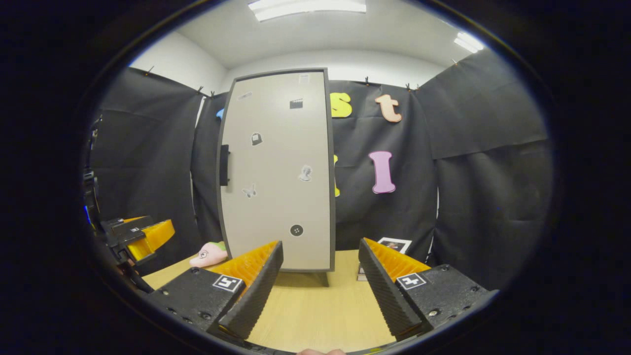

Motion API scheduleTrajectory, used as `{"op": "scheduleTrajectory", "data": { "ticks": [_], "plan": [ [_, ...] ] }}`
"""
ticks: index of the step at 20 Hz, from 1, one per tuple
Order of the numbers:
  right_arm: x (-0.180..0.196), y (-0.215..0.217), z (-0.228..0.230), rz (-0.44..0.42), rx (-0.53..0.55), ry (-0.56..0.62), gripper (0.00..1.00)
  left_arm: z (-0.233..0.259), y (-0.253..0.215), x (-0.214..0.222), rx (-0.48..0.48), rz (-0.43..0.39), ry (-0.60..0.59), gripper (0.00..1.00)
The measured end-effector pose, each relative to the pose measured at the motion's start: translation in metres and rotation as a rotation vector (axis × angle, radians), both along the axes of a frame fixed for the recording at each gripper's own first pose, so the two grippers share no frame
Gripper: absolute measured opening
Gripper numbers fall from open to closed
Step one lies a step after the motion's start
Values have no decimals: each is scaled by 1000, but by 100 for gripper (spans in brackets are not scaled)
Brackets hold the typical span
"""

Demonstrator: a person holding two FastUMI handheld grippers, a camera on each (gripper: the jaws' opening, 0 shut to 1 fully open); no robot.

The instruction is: Open the cabinet door with the right hand, grasp the bottle in the cabinet with the left hand and place it on the coaster, then close the cabinet door with the right hand.

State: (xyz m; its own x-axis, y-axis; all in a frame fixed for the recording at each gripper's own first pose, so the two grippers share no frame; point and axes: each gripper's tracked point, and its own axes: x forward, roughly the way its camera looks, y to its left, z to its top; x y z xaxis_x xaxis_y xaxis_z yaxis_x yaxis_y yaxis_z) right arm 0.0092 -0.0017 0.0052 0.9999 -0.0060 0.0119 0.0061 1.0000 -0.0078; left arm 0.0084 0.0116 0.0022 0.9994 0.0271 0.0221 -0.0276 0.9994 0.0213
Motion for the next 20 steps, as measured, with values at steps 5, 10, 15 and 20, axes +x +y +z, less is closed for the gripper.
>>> {"op": "scheduleTrajectory", "data": {
  "ticks": [5,10,15,20],
  "plan": [
    [0,-2,-1,-1,14,-2,94,1,0,0,7,1,-4,94],
    [-2,-3,0,-4,12,-8,94,4,1,-1,10,7,-12,95],
    [-5,-4,1,-7,14,-7,94,4,0,-2,1,8,-12,95],
    [-6,-4,-6,-9,15,2,94,6,1,-3,1,12,-16,95]
  ]
}}
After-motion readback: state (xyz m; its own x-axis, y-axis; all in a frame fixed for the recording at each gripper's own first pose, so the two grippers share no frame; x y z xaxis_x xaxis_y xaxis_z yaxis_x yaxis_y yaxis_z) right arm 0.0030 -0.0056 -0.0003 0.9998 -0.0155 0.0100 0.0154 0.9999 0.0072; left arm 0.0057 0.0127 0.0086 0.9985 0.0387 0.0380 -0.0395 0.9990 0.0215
